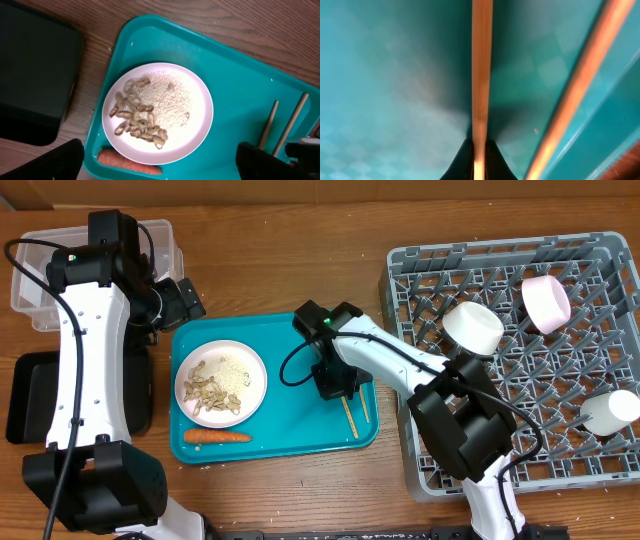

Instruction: Sort waste into correct bins and load items into the dishwasher

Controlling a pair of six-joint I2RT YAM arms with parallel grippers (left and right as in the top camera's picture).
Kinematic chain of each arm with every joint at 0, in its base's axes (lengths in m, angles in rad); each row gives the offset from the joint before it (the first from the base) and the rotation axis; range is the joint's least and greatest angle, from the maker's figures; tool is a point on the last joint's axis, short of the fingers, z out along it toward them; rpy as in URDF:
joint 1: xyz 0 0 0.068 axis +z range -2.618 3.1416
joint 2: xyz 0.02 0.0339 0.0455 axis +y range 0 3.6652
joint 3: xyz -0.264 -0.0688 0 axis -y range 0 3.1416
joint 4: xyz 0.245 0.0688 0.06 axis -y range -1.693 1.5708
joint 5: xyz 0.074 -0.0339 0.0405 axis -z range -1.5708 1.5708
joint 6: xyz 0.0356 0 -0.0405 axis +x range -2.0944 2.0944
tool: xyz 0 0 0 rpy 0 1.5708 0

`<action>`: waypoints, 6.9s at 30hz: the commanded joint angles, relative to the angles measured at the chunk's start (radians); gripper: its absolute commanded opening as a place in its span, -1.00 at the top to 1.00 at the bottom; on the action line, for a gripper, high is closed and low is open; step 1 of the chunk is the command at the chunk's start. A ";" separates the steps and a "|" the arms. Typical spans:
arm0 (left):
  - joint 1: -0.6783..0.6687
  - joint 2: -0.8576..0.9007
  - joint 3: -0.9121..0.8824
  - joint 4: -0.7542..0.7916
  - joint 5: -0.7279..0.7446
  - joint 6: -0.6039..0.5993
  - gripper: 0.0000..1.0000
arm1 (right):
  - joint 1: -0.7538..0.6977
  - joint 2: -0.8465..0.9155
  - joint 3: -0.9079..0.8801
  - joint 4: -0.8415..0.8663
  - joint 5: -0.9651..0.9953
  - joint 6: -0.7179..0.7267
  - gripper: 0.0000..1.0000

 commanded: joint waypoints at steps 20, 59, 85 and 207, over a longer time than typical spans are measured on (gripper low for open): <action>-0.007 -0.013 -0.006 -0.003 0.003 0.020 -0.97 | -0.327 -0.388 -0.056 -0.214 0.114 -0.162 0.92; -0.007 -0.013 -0.006 -0.003 0.004 0.019 -0.99 | -0.154 -0.164 0.070 -0.002 -0.095 -0.157 -0.20; -0.007 -0.013 -0.006 -0.003 0.004 0.019 -0.99 | -0.136 0.066 0.093 -0.008 -0.068 -0.131 0.92; -0.304 0.578 0.005 1.026 -0.277 -0.293 -0.89 | -0.910 -0.393 0.307 -0.173 -0.143 -0.217 -0.11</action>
